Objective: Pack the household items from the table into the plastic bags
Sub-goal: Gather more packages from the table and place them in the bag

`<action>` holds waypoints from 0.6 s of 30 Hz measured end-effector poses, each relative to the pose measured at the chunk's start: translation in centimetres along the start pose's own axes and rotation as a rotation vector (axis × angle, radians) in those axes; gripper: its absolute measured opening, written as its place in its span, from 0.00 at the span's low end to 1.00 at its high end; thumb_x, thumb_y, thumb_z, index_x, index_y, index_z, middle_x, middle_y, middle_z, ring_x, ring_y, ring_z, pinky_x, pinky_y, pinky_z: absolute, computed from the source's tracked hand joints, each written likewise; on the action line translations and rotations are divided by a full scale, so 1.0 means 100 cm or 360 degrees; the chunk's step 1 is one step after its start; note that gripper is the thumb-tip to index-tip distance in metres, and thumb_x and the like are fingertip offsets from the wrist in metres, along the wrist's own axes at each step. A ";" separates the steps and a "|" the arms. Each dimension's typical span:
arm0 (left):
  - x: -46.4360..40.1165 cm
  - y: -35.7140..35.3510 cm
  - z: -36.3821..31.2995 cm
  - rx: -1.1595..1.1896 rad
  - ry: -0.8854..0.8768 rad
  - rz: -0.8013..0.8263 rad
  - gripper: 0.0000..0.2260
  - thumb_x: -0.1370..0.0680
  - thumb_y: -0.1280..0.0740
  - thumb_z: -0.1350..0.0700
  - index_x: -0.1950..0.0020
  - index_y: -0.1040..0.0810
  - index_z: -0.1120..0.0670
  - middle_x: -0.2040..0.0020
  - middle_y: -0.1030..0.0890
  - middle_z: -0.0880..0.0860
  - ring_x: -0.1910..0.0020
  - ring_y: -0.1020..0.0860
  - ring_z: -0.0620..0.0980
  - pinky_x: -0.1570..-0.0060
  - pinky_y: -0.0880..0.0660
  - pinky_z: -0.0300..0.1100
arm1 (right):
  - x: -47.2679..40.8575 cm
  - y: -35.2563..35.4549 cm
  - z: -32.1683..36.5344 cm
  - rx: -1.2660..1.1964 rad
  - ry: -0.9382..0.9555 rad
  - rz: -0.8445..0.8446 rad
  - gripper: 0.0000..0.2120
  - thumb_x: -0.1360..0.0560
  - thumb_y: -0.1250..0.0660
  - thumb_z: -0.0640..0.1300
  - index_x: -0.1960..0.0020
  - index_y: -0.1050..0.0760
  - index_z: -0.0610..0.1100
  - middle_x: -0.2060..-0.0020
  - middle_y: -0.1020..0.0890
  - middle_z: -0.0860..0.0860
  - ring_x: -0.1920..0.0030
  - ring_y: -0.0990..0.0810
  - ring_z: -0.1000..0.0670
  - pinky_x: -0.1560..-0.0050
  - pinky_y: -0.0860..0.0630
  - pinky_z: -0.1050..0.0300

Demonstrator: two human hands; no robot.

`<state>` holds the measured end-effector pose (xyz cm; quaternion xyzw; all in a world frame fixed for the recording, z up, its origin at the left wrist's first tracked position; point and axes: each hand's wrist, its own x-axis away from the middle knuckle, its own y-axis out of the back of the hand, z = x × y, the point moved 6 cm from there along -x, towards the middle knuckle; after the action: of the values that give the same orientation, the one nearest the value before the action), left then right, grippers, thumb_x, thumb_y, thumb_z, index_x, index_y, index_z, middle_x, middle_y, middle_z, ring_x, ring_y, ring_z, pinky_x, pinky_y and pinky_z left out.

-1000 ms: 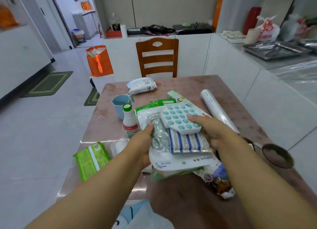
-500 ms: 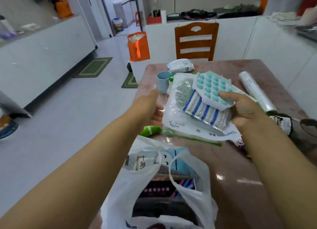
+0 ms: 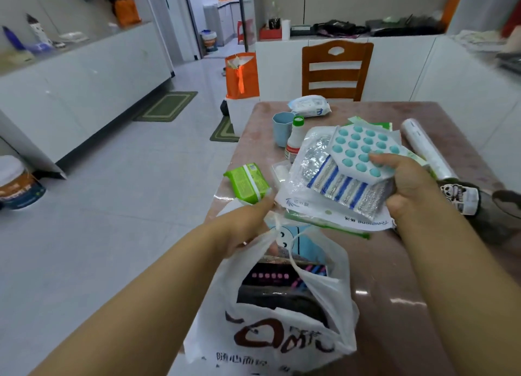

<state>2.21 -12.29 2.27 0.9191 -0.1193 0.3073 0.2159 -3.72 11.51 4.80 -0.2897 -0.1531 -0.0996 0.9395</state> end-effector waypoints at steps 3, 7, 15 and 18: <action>0.006 0.024 -0.006 0.0787 -0.0061 -0.0040 0.28 0.23 0.48 0.34 0.48 0.29 0.59 0.64 0.20 0.62 0.74 0.21 0.53 0.69 0.22 0.43 | 0.003 -0.001 0.005 0.0113 0.0075 0.0062 0.10 0.26 0.35 0.33 0.50 0.23 0.44 0.61 0.13 0.49 0.61 0.14 0.48 0.67 0.18 0.51; 0.033 0.065 -0.027 0.1177 -0.0291 -0.0200 0.27 0.22 0.47 0.37 0.49 0.27 0.61 0.56 0.17 0.61 0.80 0.35 0.45 0.76 0.35 0.35 | 0.010 -0.033 -0.013 0.0266 -0.0020 0.0409 0.14 0.30 0.34 0.31 0.47 0.22 0.42 0.53 0.14 0.44 0.55 0.14 0.44 0.59 0.17 0.48; 0.060 0.101 -0.020 0.1193 -0.0365 -0.0619 0.35 0.24 0.48 0.32 0.39 0.26 0.62 0.49 0.29 0.56 0.72 0.34 0.45 0.82 0.39 0.30 | 0.043 -0.093 -0.112 0.1742 -0.0626 0.1407 0.13 0.28 0.34 0.28 0.48 0.23 0.42 0.58 0.14 0.49 0.57 0.14 0.48 0.58 0.18 0.56; 0.063 0.087 -0.026 0.1089 -0.0406 -0.0498 0.36 0.24 0.49 0.31 0.41 0.24 0.62 0.50 0.25 0.57 0.75 0.33 0.45 0.83 0.41 0.31 | 0.052 -0.110 -0.148 0.2635 -0.0338 0.1799 0.12 0.27 0.31 0.43 0.44 0.24 0.48 0.49 0.17 0.50 0.48 0.18 0.46 0.43 0.22 0.47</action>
<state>2.73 -19.29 10.84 0.9758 0.1056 0.1760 -0.0751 1.47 -6.48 0.61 0.4166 -0.0972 0.5245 0.7361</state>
